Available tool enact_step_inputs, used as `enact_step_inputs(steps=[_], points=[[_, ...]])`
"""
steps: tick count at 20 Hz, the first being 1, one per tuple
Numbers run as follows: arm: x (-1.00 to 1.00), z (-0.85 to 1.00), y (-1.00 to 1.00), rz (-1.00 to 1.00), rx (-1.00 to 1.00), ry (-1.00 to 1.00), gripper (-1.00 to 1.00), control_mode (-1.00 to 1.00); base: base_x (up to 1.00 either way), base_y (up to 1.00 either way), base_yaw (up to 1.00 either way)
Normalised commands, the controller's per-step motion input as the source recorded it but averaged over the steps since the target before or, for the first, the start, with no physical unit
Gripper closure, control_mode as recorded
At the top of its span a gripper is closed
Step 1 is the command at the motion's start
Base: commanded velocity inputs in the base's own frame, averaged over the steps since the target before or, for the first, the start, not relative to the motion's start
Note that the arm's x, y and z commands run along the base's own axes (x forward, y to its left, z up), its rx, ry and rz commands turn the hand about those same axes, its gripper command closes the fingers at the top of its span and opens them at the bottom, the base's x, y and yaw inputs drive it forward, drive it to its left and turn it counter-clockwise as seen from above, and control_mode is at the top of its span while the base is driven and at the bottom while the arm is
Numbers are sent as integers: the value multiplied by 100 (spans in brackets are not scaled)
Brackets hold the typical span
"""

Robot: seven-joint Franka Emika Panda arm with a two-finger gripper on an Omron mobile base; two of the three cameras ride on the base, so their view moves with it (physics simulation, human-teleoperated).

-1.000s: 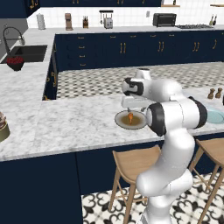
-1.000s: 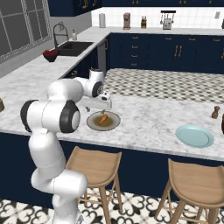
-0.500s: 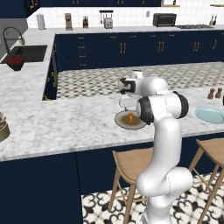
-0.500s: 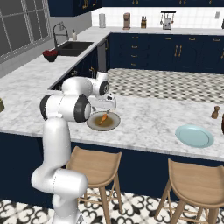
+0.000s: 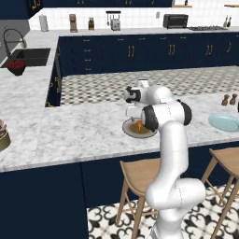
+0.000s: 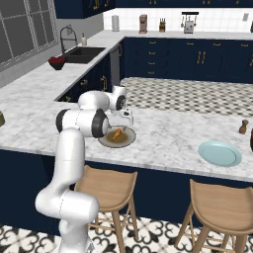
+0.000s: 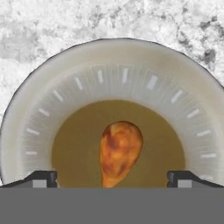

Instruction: Pick the chicken drumstick and corn from their plates and place them in the bowl. Then put the bowl in the fridge.

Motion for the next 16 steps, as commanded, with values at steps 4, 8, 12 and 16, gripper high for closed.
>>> enact_step_inputs(steps=[4,8,12,16], points=[[0,-29,0,-6,0,4,-100,-100,0,0,0],[0,-19,0,-5,0,0,-100,-100,0,0,0],[0,-26,1,-5,0,0,-100,-100,0,0,0],[-10,-34,6,-7,0,3,100,-100,0,0,0]])
